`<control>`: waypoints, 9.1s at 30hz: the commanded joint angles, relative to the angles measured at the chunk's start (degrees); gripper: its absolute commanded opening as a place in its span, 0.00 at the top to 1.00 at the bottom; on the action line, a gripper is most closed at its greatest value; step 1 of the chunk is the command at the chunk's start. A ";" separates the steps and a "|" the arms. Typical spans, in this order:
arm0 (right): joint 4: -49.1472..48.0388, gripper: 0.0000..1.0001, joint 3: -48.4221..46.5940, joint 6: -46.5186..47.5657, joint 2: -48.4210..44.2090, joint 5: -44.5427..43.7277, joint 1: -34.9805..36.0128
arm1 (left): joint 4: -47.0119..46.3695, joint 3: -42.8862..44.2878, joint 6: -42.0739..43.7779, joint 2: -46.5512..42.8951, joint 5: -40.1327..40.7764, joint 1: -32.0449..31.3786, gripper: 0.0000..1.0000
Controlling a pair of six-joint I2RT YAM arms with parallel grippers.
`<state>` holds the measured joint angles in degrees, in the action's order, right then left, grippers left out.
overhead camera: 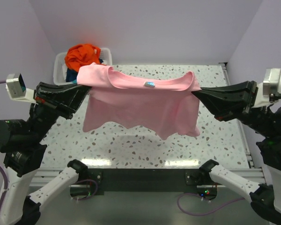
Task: Fold and stack the t-shirts
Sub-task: Flatten the tshirt out
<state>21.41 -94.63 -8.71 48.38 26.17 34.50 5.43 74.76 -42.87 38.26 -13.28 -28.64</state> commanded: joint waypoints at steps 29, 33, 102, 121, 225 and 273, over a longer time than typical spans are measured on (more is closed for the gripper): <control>5.48 0.01 7.62 -2.72 56.81 -33.40 -18.59 | 21.39 5.16 1.92 60.89 37.19 0.87 0.00; 3.82 0.01 9.63 -2.10 57.70 -29.78 -18.51 | 20.32 -0.75 0.42 58.86 33.77 0.87 0.00; 17.79 0.01 53.67 -21.79 6.29 -24.33 -26.68 | 23.67 -1.10 2.01 54.59 24.96 -6.95 0.00; 14.71 0.01 59.12 -20.21 4.53 -24.59 -26.68 | 27.80 -43.12 -20.67 22.19 27.43 -7.57 0.13; 11.82 0.01 50.07 -13.88 15.16 -20.21 -26.59 | 38.45 -9.66 -7.69 39.59 38.07 1.47 0.00; 11.20 0.01 50.33 -13.17 14.82 -19.32 -26.59 | 3.18 -0.84 17.65 69.85 21.17 10.29 1.00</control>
<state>33.04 -43.18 -22.76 64.99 7.07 7.92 11.27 74.85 -28.38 112.71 3.57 -13.87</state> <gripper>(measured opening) 0.987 0.020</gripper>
